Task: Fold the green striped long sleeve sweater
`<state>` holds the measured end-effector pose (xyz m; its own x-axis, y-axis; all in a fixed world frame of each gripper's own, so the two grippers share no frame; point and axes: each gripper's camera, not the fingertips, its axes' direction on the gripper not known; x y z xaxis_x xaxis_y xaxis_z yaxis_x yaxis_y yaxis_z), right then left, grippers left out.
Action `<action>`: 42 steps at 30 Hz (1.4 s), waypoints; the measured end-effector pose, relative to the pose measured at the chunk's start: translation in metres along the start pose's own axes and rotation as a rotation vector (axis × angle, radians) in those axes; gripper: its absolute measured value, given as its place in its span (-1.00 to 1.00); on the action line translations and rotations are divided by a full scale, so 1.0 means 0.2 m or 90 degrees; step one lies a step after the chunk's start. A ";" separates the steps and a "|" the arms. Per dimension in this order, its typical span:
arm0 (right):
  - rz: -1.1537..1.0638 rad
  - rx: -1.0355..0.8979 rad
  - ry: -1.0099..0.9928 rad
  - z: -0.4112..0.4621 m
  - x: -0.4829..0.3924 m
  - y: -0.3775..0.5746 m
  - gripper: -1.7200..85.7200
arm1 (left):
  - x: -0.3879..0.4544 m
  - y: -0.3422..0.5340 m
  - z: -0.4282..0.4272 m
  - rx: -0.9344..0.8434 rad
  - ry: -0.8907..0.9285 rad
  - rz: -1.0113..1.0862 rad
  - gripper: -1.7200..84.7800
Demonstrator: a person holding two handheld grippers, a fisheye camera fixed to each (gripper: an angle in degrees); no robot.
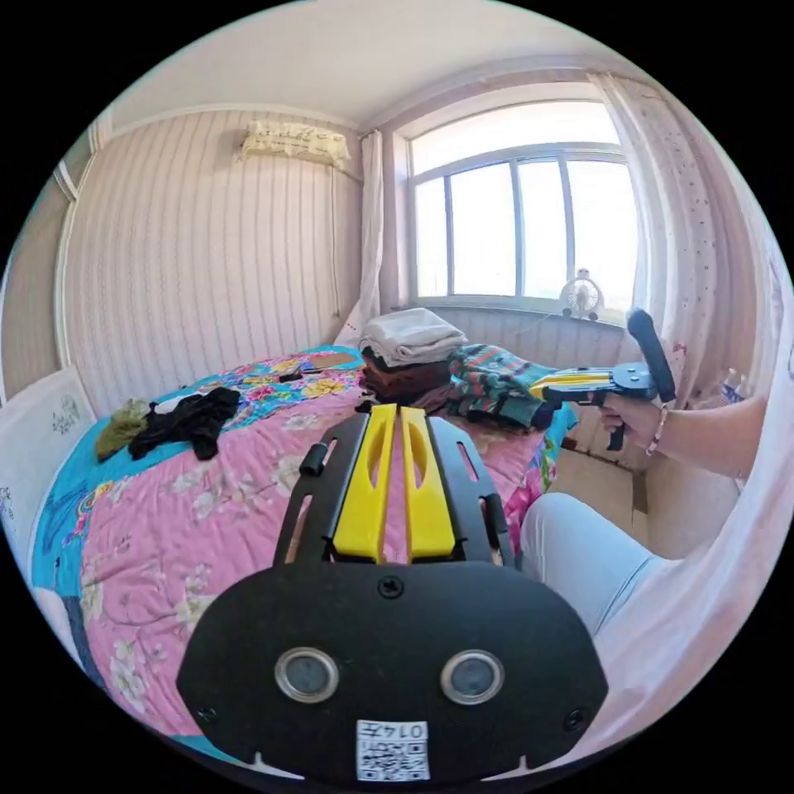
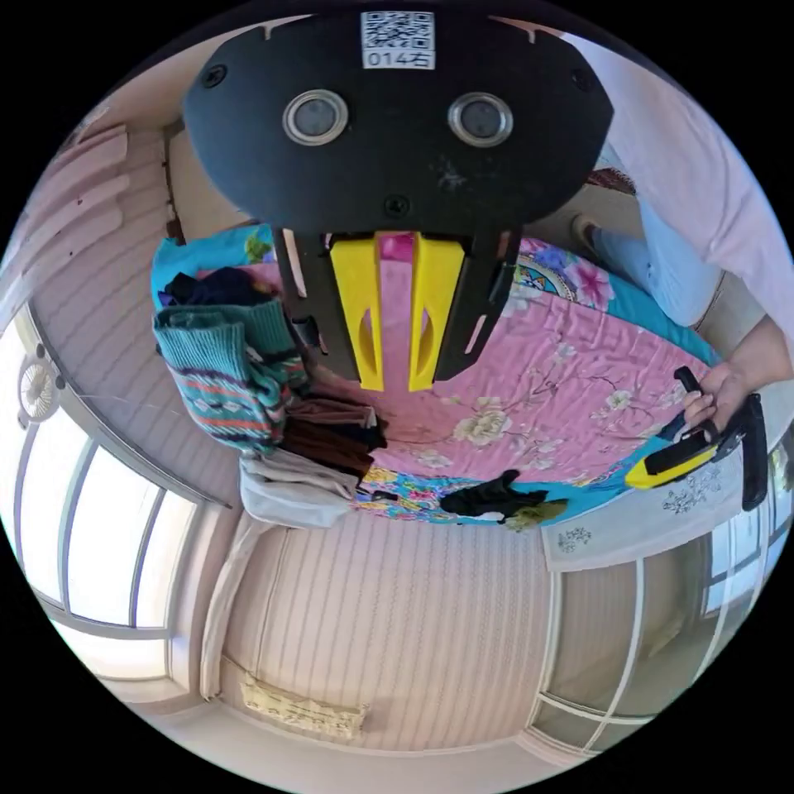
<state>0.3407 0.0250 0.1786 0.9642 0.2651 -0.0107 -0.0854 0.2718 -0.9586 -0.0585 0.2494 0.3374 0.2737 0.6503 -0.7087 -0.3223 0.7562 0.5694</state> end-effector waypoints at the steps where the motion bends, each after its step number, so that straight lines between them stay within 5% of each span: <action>1: 0.019 -0.020 0.027 -0.01 0.09 0.03 -0.79 | 0.10 -0.06 0.12 0.004 0.025 0.014 -0.92; 10: 0.116 -0.067 0.144 -0.01 0.81 0.03 -0.60 | 0.64 -0.28 1.13 -0.166 0.218 0.023 -0.70; 16: 0.181 -0.135 0.096 0.11 1.27 -0.04 -0.59 | 0.89 -0.41 1.62 -0.206 0.179 0.028 -0.71; 26: 0.261 -0.167 0.034 -0.06 1.77 0.02 -0.84 | 1.11 -0.56 2.35 -0.333 0.212 -0.055 -0.66; 29: 0.311 -0.168 -0.060 -0.17 1.96 0.03 -0.88 | 1.14 -0.59 2.40 -0.314 0.288 -0.040 -0.80; 33: 0.399 -0.177 -0.132 -0.34 2.15 0.04 -0.90 | 1.23 -0.65 2.38 -0.299 0.247 0.061 -0.85; 37: 0.367 -0.101 -0.139 -0.65 2.21 0.03 -0.91 | 1.16 -0.70 2.32 -0.263 0.306 -0.010 -0.87; 42: 0.365 0.008 -0.150 -1.07 2.26 0.07 -0.92 | 1.20 -0.75 2.17 -0.220 0.349 0.062 -0.87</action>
<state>0.8288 -0.0488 0.0996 0.6825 0.5693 -0.4584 -0.5777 0.0360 -0.8154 0.4496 0.3233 0.2620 -0.2436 0.5149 -0.8219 -0.6195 0.5694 0.5404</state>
